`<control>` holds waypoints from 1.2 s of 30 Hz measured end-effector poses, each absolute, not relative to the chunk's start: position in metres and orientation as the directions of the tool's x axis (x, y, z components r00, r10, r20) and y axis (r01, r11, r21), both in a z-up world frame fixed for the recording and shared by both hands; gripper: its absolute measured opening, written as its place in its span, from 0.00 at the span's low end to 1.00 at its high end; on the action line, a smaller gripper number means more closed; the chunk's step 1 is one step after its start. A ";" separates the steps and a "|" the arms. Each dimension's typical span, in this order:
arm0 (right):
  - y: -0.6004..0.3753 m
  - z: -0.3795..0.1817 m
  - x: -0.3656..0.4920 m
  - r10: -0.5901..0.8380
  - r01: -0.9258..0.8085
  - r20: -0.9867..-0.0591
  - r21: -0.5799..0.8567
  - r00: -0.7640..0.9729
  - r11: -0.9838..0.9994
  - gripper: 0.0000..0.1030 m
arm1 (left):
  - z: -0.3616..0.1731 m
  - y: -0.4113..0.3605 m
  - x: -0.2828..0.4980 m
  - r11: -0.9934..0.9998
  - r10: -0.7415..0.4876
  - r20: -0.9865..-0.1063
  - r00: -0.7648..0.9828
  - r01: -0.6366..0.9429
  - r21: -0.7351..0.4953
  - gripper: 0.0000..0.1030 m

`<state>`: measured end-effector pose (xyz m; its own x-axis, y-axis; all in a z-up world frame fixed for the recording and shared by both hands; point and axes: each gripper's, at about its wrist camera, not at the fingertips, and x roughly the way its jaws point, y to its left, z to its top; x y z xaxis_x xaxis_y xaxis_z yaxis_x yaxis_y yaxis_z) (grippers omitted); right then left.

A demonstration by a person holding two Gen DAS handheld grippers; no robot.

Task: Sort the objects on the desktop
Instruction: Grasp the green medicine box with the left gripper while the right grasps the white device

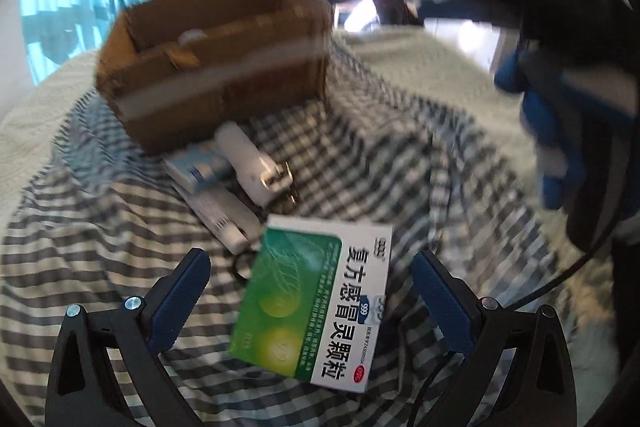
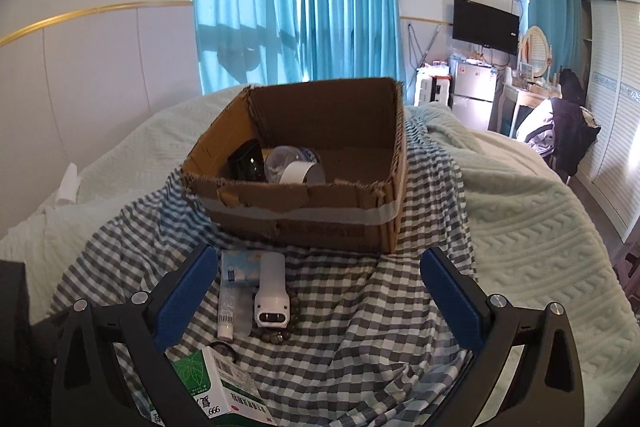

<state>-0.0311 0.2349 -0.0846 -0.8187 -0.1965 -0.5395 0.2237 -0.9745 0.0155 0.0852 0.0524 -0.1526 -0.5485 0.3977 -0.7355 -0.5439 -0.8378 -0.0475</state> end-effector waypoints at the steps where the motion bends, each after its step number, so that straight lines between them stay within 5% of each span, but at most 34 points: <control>1: 0.233 -0.087 -0.033 -0.197 0.229 -0.547 0.010 -0.814 -0.973 0.99 | -0.159 0.054 0.082 -0.834 0.403 -0.750 -0.524 -0.549 -0.064 1.00; 3: 0.229 -0.094 -0.038 -0.202 0.241 -0.561 0.004 -0.803 -0.970 0.99 | -0.172 0.057 0.074 -0.828 0.407 -0.786 -0.466 -0.551 -0.102 1.00; 6: 0.222 -0.103 -0.046 -0.215 0.258 -0.587 0.010 -0.781 -0.966 0.99 | -0.182 0.057 0.071 -0.823 0.397 -0.808 -0.435 -0.558 -0.104 0.83; 18: 0.193 -0.153 -0.094 -0.240 0.299 -0.694 0.037 -0.679 -0.953 0.92 | -0.132 -0.021 0.031 -0.962 0.142 -0.686 -0.713 -0.264 0.075 0.82; 29: 0.161 -0.211 -0.135 -0.165 0.312 -0.796 -0.031 -0.582 -0.950 0.83 | -0.071 -0.056 -0.027 -0.995 0.035 -0.521 -0.853 -0.079 0.061 0.82; 30: 0.160 -0.219 -0.138 -0.150 0.309 -0.811 -0.039 -0.566 -0.950 0.80 | -0.066 -0.054 -0.029 -0.996 0.034 -0.507 -0.861 -0.074 0.059 0.82; 32: 0.161 -0.233 -0.140 -0.152 0.310 -0.832 -0.025 -0.534 -0.951 0.54 | -0.057 -0.051 -0.033 -0.996 0.040 -0.483 -0.875 -0.072 0.048 0.83; 34: 0.162 -0.236 -0.136 -0.179 0.317 -0.828 0.001 -0.531 -0.948 0.42 | -0.047 -0.048 -0.032 -0.996 0.054 -0.467 -0.883 -0.078 0.032 0.82; 36: 0.161 -0.231 -0.127 -0.160 0.316 -0.815 -0.030 -0.556 -0.948 0.42 | -0.043 -0.043 -0.025 -0.996 0.066 -0.455 -0.888 -0.086 0.023 0.83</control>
<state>-0.1272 0.1607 -0.2307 -0.5564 -0.1602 -0.8154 0.3163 -0.9482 -0.0295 -0.0254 -0.0426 -0.0433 -0.8882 0.0658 -0.4548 -0.0856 -0.9961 0.0229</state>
